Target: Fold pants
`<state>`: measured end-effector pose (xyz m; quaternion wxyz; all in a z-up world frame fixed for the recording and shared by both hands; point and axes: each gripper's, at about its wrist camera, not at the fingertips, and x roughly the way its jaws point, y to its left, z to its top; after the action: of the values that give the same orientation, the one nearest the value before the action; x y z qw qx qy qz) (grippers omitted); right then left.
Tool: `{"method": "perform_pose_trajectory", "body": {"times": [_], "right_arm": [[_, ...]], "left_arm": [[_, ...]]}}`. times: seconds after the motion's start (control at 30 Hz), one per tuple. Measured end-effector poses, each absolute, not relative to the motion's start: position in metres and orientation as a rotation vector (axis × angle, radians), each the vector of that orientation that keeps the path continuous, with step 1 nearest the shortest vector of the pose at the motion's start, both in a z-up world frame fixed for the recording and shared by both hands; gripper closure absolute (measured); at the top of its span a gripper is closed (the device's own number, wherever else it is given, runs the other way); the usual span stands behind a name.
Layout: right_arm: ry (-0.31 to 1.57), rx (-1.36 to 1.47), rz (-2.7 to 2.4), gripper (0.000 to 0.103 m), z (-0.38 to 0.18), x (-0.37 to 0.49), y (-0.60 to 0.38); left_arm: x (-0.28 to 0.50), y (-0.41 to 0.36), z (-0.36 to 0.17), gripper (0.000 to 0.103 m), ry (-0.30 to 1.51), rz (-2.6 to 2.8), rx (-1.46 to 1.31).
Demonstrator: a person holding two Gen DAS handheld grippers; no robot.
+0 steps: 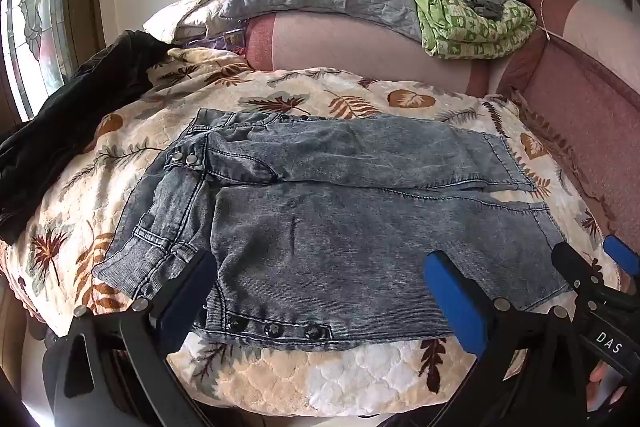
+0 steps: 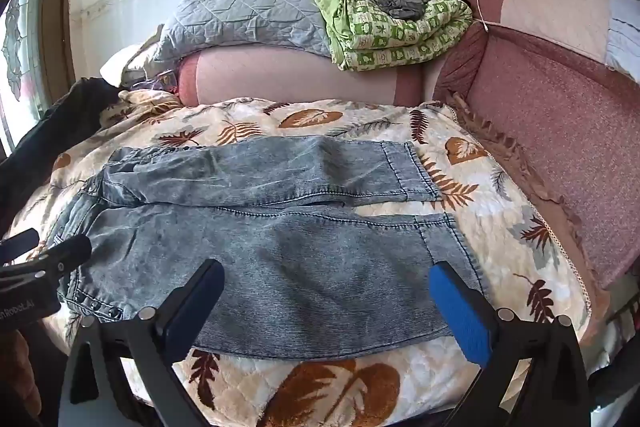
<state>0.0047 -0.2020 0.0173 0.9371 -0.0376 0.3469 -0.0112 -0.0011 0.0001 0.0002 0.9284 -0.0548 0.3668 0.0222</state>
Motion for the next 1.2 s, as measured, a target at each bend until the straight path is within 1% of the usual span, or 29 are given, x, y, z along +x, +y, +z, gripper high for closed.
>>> {"method": "perform_pose_trajectory", "body": {"times": [0.1, 0.13, 0.2, 0.47, 1.2], "right_arm": [[0.728, -0.068, -0.027, 0.000, 0.017, 0.011, -0.198], [0.708, -0.036, -0.019, 0.000, 0.016, 0.009, -0.201], [0.721, -0.023, -0.019, 0.000, 0.011, 0.012, -0.202], [0.723, -0.025, -0.028, 0.000, 0.003, 0.018, -0.202], [0.746, -0.055, -0.031, 0.000, 0.001, 0.023, -0.197]], "left_arm": [[-0.006, 0.003, 0.002, 0.000, 0.748, 0.039, -0.121], [-0.008, 0.004, 0.003, 0.000, 0.748, 0.037, -0.122], [0.005, -0.003, -0.012, 0.000, 0.790, 0.051, -0.099], [0.016, 0.004, -0.018, 0.000, 0.800, 0.059, -0.092], [0.009, 0.011, -0.019, 0.000, 0.806, 0.085, -0.110]]}}
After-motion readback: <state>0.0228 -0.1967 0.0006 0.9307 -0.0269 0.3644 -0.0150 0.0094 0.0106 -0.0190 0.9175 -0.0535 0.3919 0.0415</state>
